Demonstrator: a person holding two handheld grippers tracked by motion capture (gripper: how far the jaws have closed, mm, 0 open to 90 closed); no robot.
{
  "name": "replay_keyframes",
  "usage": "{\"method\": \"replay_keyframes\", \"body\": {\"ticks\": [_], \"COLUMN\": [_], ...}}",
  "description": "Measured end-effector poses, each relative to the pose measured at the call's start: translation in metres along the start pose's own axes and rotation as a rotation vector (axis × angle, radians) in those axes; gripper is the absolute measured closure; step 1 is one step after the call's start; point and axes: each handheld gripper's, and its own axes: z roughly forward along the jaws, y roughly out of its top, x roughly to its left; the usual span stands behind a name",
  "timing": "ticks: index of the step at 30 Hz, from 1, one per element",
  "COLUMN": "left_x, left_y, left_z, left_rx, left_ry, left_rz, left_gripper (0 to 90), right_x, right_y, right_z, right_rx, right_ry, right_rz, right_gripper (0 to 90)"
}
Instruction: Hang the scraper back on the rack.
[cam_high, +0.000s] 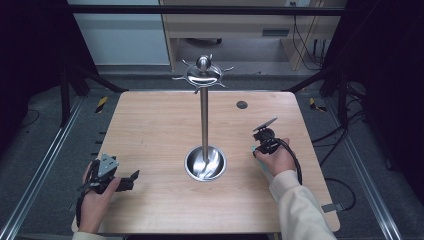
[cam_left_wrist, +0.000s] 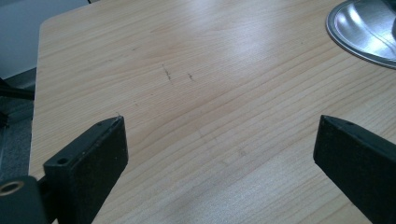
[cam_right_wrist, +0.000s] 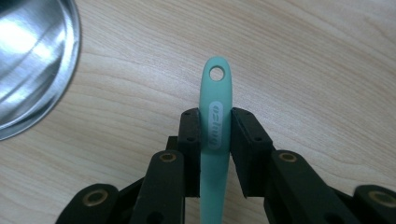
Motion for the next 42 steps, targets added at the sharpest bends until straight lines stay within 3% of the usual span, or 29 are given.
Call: {"method": "replay_keyframes", "body": {"ticks": [3,20,42], "left_x": [0.000,0.000,-0.001], "left_y": [0.000,0.000,0.000], "left_z": [0.000,0.000,0.001], "left_rx": [0.001,0.000,0.003], "left_ry": [0.000,-0.002,-0.005], "left_rz": [0.001,-0.002,-0.001], "left_gripper": [2.8,2.8,2.8], "right_x": [0.001,0.011,0.010], "right_y": [0.000,0.006,0.002], "right_z": [-0.011,-0.052,-0.100], "right_rx": [-0.037,-0.131,-0.312], "right_ry": [0.011,0.022,0.063], "right_rz": [-0.011,-0.055,-0.088], "right_gripper": [74.4,74.5,74.4]}}
